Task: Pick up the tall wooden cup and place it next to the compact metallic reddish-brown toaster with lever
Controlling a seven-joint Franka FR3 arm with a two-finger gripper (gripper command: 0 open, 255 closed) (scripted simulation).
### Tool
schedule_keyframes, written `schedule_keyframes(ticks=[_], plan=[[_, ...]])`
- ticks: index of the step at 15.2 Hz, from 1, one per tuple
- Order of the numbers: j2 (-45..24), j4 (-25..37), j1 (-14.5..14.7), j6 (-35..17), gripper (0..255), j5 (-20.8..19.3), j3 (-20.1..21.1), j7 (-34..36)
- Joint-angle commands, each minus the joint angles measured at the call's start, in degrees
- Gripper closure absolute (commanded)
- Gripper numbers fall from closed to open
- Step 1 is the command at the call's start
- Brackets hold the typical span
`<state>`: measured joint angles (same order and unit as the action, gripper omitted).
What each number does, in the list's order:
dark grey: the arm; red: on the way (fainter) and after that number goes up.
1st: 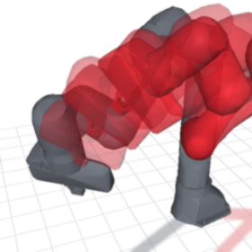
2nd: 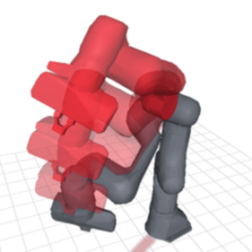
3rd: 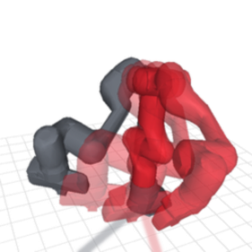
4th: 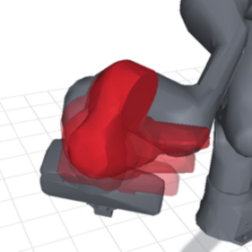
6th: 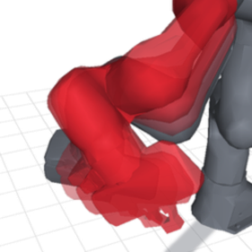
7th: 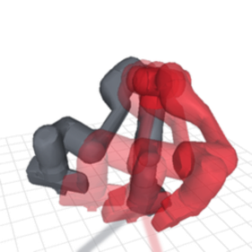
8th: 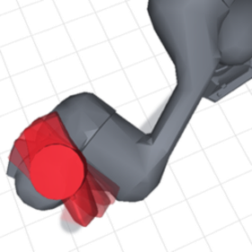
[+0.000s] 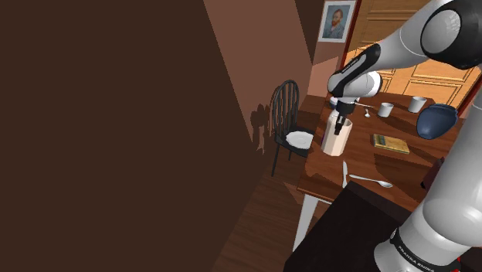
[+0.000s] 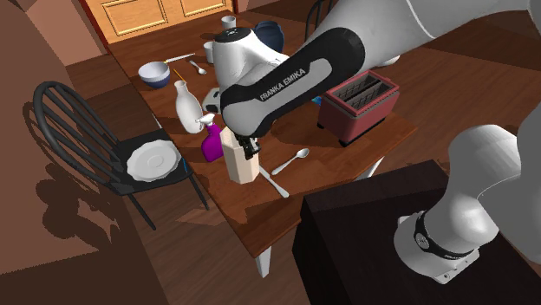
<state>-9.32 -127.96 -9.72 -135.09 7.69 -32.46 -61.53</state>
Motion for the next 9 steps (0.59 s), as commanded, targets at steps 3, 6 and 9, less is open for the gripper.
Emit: schedule_keyframes(ticks=[3, 6, 9], plan=[[2.3, 0.7, 0.5, 2.5, 255, -1.9, -0.4, 1.5], [3.9, 1.5, 0.7, 4.7, 255, -3.3, -0.7, 2.5], [5.5, 2.4, 0.9, 6.8, 255, -4.5, -0.8, 3.3]])
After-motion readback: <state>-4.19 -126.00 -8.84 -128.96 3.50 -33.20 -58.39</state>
